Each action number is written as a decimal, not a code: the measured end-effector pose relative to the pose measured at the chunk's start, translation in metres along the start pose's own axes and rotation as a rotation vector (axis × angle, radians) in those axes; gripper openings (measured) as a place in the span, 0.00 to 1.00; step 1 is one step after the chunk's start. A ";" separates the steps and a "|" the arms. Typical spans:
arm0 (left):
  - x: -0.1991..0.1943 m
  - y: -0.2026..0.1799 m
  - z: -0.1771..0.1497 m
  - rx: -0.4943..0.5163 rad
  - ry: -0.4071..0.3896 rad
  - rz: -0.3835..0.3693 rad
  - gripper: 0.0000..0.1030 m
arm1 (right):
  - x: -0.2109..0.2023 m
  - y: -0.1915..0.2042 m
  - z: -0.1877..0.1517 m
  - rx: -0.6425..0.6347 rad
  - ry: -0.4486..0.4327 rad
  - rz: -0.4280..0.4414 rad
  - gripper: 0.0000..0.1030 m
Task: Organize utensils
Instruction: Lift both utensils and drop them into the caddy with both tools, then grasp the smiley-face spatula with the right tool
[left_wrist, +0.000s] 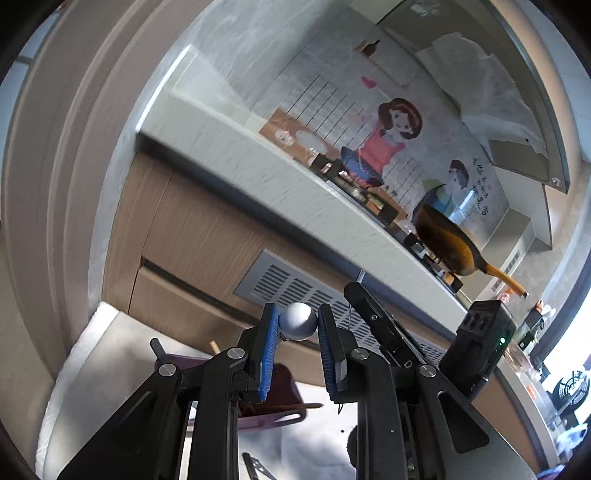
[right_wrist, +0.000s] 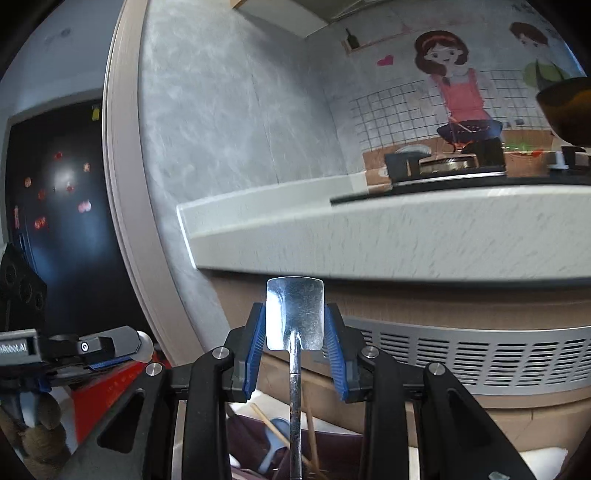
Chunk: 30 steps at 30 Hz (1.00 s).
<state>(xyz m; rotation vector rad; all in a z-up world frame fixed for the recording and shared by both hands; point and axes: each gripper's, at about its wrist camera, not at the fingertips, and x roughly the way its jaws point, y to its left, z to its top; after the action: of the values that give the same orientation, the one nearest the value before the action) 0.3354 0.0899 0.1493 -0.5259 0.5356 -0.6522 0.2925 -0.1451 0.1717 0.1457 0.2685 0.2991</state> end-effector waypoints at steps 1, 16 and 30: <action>0.004 0.003 -0.001 -0.003 0.003 0.000 0.22 | 0.006 0.001 -0.004 -0.020 0.000 -0.009 0.29; 0.040 0.025 -0.018 0.029 0.034 0.068 0.22 | 0.038 0.002 -0.037 -0.099 0.011 -0.092 0.29; 0.019 0.023 -0.044 0.011 0.073 0.123 0.49 | 0.007 0.001 -0.061 -0.119 0.148 -0.009 0.30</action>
<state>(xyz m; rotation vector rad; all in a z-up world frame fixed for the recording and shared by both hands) 0.3312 0.0801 0.0973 -0.4568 0.6274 -0.5581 0.2819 -0.1354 0.1123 0.0046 0.3966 0.3161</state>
